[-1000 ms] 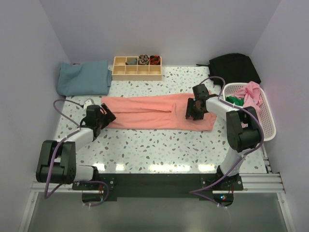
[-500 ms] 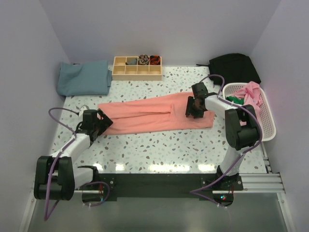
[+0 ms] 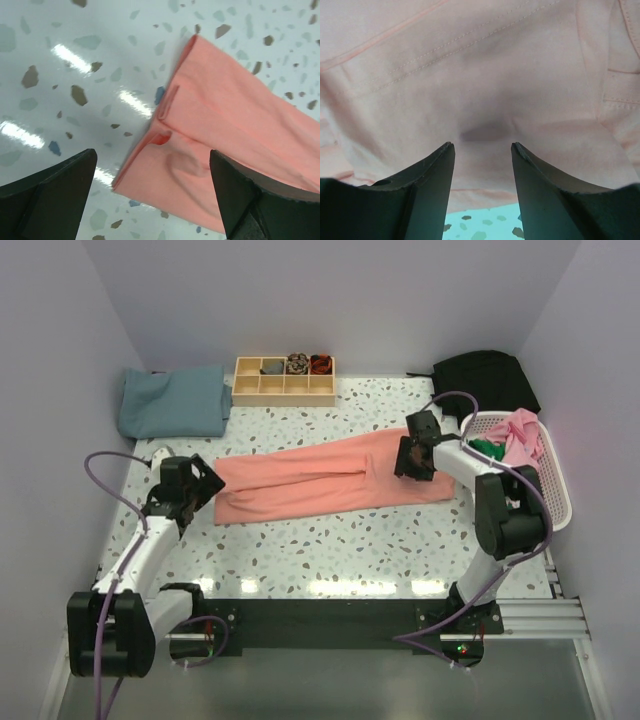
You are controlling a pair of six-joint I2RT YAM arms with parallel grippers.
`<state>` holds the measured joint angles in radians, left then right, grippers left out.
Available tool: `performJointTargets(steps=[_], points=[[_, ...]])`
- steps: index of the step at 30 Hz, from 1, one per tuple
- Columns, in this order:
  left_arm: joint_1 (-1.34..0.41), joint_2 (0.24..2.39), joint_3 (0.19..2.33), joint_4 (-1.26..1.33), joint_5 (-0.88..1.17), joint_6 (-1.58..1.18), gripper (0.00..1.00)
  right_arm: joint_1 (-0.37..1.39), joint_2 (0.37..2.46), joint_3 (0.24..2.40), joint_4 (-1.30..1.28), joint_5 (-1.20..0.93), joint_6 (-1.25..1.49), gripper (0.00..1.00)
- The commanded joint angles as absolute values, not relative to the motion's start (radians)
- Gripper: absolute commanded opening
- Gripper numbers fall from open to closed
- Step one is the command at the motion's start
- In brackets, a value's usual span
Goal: Fold and stack the t-shirts
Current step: Fold the other side of the tshirt into a rectangle
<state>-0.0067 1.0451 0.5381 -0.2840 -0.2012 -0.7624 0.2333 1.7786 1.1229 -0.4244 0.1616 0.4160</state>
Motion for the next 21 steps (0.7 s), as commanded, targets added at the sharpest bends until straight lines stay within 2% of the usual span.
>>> performJointTargets(steps=[1,4,8,13,21], points=[[0.000,1.094,0.629,-0.100,-0.045,-0.706,1.00,0.229,1.649,1.118,-0.373,0.143,0.388,0.54],[0.000,1.198,0.676,0.041,0.112,-0.709,1.00,0.227,1.641,1.146,-0.417,0.164,0.382,0.54],[-0.029,1.327,0.753,0.057,0.164,-0.741,1.00,0.229,1.660,1.154,-0.443,0.161,0.391,0.54],[-0.052,1.319,0.732,0.038,0.186,-0.770,1.00,0.229,1.655,1.144,-0.446,0.161,0.400,0.54],[-0.074,1.195,0.692,-0.095,0.186,-0.758,1.00,0.229,1.669,1.143,-0.448,0.156,0.402,0.54]])
